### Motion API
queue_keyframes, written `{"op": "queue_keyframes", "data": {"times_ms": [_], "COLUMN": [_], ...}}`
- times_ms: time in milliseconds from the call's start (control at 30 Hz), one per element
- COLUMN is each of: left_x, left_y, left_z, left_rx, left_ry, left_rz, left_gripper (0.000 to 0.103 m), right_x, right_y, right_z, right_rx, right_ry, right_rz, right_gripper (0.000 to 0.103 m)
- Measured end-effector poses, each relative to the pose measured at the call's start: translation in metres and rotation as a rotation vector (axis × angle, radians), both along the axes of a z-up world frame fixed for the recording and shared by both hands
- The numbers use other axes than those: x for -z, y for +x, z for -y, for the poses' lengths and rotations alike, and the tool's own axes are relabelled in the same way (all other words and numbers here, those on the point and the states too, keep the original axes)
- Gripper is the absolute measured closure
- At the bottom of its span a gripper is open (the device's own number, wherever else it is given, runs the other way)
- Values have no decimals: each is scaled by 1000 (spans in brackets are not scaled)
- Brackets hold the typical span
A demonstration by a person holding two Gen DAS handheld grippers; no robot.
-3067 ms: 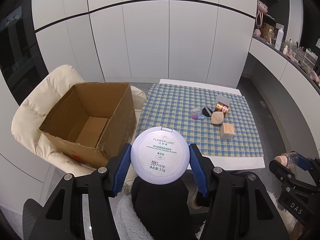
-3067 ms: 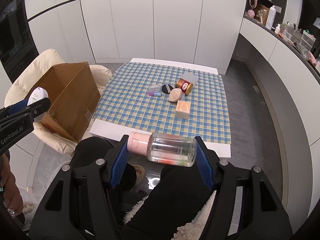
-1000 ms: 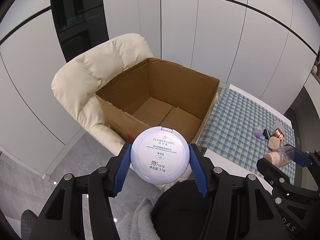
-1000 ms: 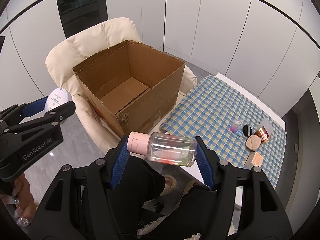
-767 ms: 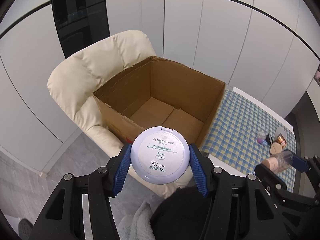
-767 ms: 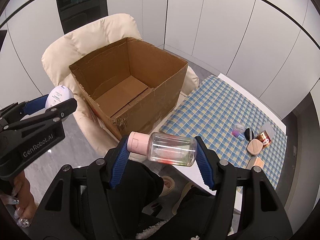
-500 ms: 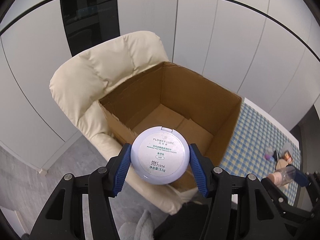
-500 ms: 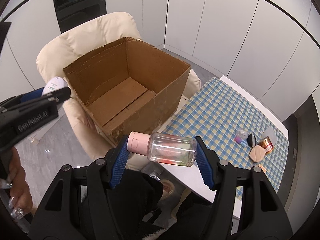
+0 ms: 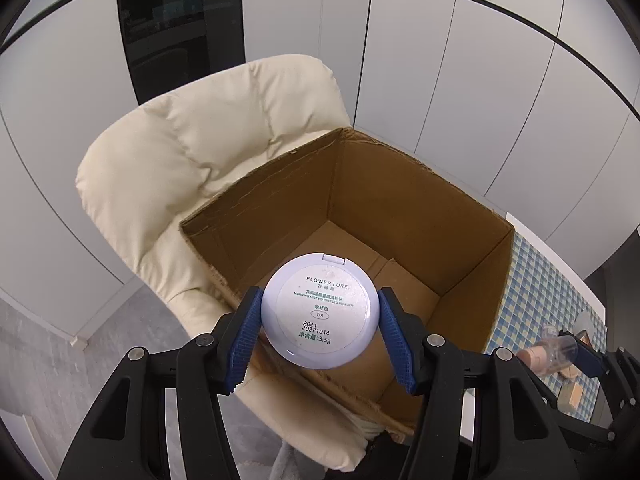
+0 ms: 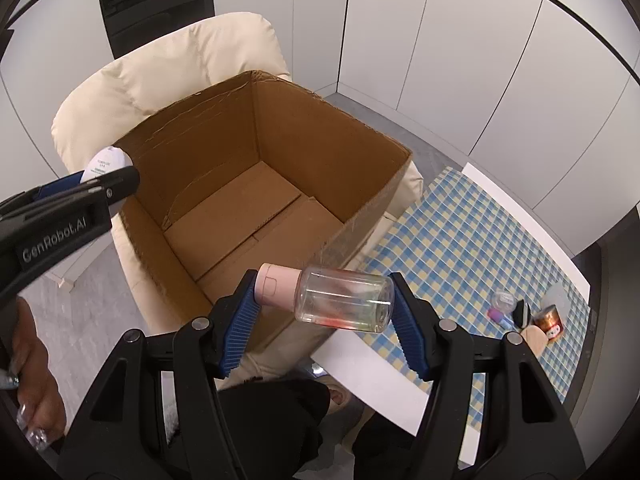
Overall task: Organize objects
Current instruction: 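Carry the compact with the left tool toward the cardboard box while the right tool carries the bottle, then open the left tool over the box while the right tool releases the bottle into it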
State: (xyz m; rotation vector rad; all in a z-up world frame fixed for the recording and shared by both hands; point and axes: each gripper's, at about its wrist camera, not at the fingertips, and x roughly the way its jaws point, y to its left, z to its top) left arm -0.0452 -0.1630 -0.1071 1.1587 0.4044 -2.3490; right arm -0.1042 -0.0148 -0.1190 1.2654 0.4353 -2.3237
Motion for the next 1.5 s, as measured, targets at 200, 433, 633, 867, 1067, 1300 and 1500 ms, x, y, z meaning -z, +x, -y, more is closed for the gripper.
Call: {"op": "queue_keyframes", "data": {"times_ms": [200,433,633,867,1067,1300,1500], "left_x": [11,29,38,39,38,35,31], "left_y": [-16,-31,-35,-36,-35,-34,-29], "left_z": [12,25,28,30,28,31,33], "left_rx": [-11,-23,-24,-20,-10,13,-7], "left_ry": [-17,3,10,18,14,52,21], "left_rz": [24,51,71,77,76,56,48], "left_gripper": [45,45,45,45,45,10,10], "right_x": [13,26,42,45,44,30,27], "right_y": [-25,-44,-50,-51,-52,-40,-44], "right_z": [14,37,48,49,47,51,48], "right_rx": [3,-26,-45,-45,-40,-89,-88], "right_ry": [0,4,13,9,1,20,-31], "right_rz": [14,16,44,49,49,-77,-42], "right_gripper": [37,37,37,37,37,8,8]}}
